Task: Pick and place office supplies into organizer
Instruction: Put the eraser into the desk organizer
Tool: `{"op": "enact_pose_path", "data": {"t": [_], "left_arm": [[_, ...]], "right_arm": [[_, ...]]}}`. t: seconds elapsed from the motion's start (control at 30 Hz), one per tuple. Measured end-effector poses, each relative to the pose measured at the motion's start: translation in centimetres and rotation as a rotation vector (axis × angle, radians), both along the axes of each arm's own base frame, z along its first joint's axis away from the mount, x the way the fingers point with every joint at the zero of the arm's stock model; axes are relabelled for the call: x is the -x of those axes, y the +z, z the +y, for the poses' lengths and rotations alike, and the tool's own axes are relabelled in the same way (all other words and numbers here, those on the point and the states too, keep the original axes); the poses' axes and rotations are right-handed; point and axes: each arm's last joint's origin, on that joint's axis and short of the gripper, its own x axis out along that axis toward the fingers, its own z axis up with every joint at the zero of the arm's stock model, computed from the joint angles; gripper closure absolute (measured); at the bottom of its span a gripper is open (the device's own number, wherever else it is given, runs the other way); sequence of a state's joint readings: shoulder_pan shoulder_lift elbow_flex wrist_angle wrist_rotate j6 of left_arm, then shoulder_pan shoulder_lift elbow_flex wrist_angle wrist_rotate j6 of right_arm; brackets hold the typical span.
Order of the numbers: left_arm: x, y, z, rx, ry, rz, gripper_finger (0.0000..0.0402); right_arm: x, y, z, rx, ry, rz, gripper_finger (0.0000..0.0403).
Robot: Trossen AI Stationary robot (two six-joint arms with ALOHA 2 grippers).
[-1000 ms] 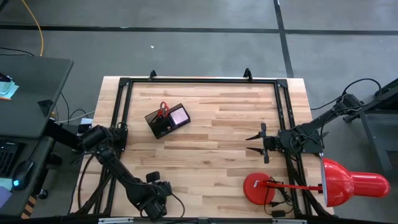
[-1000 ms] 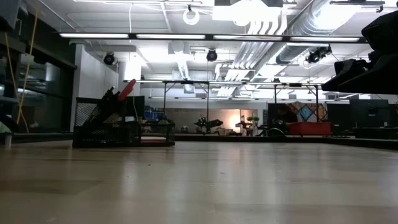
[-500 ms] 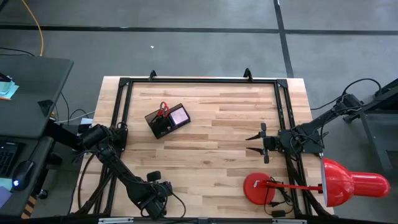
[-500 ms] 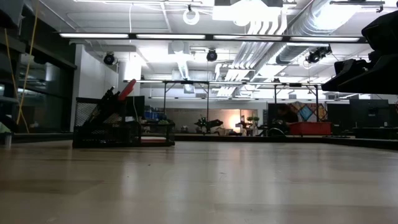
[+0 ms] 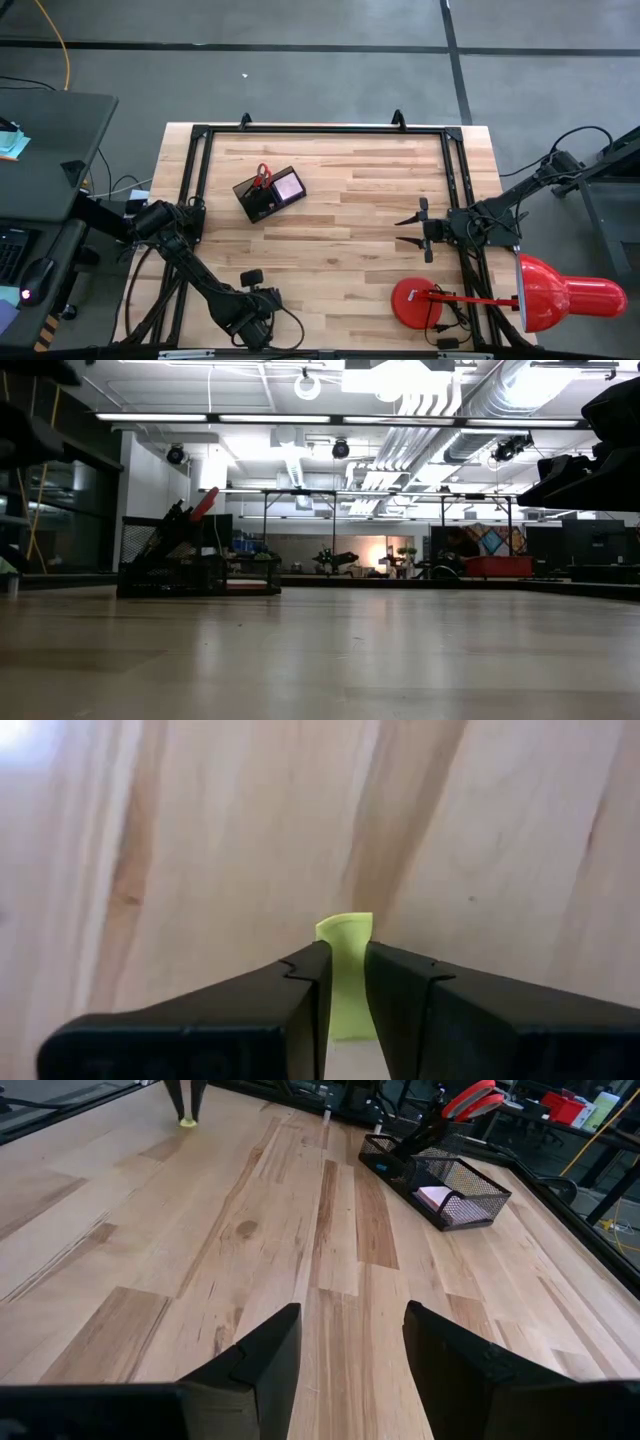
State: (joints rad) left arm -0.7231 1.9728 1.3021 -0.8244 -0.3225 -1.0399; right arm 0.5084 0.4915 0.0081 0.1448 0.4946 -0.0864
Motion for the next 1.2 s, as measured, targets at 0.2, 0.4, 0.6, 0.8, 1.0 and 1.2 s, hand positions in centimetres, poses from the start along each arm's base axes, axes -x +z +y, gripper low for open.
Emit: {"op": "enact_pose_path", "data": {"t": [0.2,0.4,0.6,0.8,1.0,1.2], "left_arm": [[-0.1,0.6,0.5,-0.017,0.015,0.045,0.0356],[-0.5,0.6,1.9,-0.062,0.052,0.084,0.0356],[-1.7,0.7,4.2,-0.094,0.094,0.118,0.0355],[-2.6,0.8,7.3,-0.171,0.144,0.184,0.0355],[-2.9,1.2,10.5,-0.309,0.212,0.244,0.0355],[-3.1,1.6,13.4,-0.385,0.27,0.309,0.0358]], "right_arm": [[0.0,0.0,0.0,0.0,0.0,0.0,0.0233],[0.0,0.0,0.0,0.0,0.0,0.0,0.0233],[0.0,0.0,0.0,0.0,0.0,0.0,0.0233],[0.0,0.0,0.0,0.0,0.0,0.0,0.0233],[0.0,0.0,0.0,0.0,0.0,0.0,0.0233],[0.0,0.0,0.0,0.0,0.0,0.0,0.0233]]}}
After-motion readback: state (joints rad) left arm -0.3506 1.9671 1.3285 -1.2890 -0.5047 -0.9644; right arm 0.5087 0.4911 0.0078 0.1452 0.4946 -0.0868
